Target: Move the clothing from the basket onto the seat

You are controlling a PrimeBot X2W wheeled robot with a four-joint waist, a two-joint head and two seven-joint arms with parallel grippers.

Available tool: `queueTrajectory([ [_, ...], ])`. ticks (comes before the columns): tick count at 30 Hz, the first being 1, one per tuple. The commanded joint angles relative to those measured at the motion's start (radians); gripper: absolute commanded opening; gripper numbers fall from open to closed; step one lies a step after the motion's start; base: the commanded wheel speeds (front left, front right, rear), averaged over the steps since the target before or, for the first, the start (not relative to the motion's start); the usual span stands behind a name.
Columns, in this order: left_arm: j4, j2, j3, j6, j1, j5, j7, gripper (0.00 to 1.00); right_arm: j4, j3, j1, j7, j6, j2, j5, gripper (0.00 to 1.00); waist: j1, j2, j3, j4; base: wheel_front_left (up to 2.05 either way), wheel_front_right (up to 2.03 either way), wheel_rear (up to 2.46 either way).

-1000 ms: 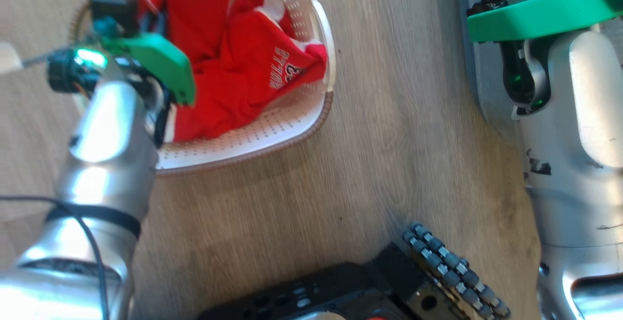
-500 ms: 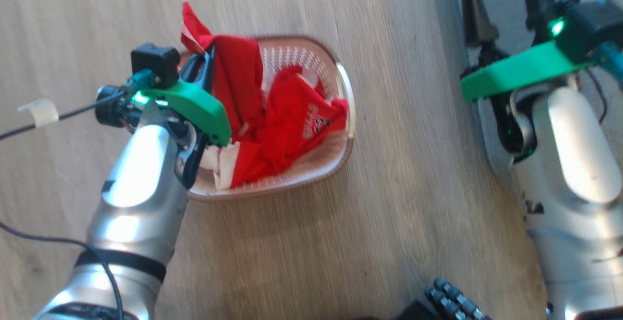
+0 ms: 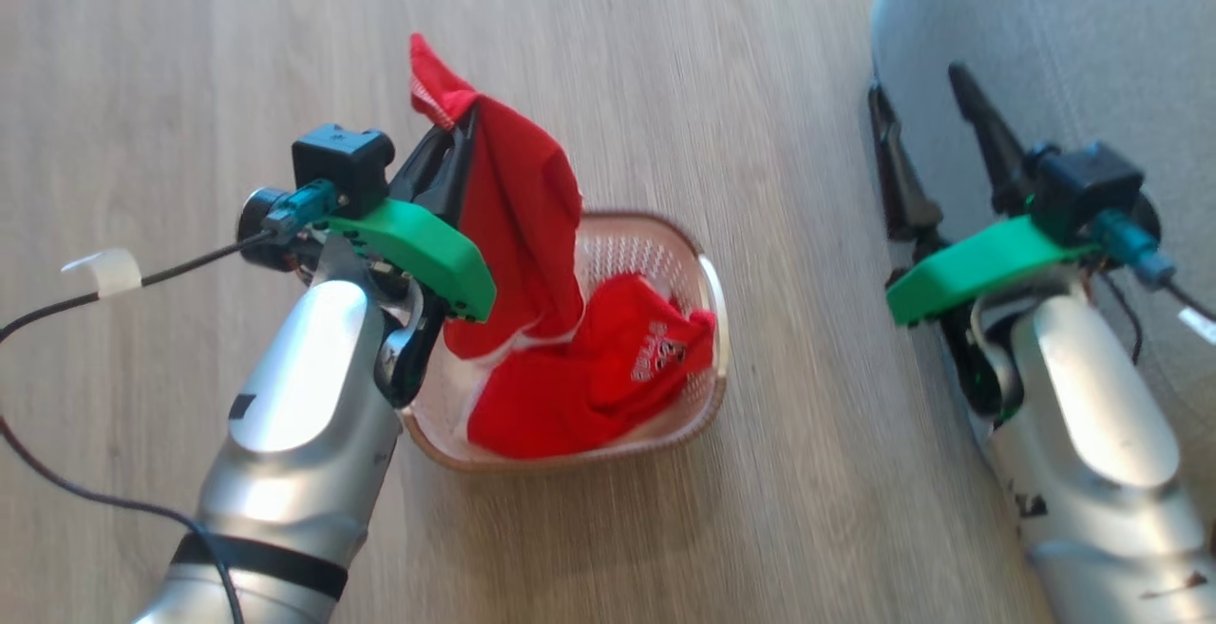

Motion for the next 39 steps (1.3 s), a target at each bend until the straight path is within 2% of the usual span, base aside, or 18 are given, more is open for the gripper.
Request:
queueTrajectory([
  [1,-0.053,0.015,0.016,0.000,-0.015,-0.012,-0.010,0.00,-0.022,0.022,0.013,-0.006,0.000,0.002,0.003,1.00,0.0002,-0.0001,-0.063,0.022,0.00,0.00,0.00],
  [8,-0.133,0.015,-0.027,0.000,-0.010,-0.037,-0.010,0.00,0.011,0.036,0.064,-0.006,0.000,0.002,0.007,1.00,0.0002,-0.0001,-0.159,0.026,0.00,0.00,0.00],
  [15,-0.155,0.015,-0.058,0.003,0.000,-0.054,-0.010,0.00,0.037,0.033,0.131,-0.006,0.000,0.015,0.012,1.00,0.0002,-0.0001,-0.253,0.020,0.00,0.00,0.00],
  [32,-0.269,0.015,-0.144,0.009,-0.044,-0.088,-0.010,0.00,0.048,0.035,0.181,-0.006,0.000,0.013,0.008,1.00,0.0002,-0.0001,-0.287,0.040,0.00,0.00,0.00],
  [39,-0.299,0.015,-0.173,0.022,-0.066,-0.099,-0.010,0.00,0.039,0.091,0.166,-0.006,0.000,0.017,0.018,1.00,0.0002,-0.0001,-0.285,0.042,0.00,0.00,0.00],
])
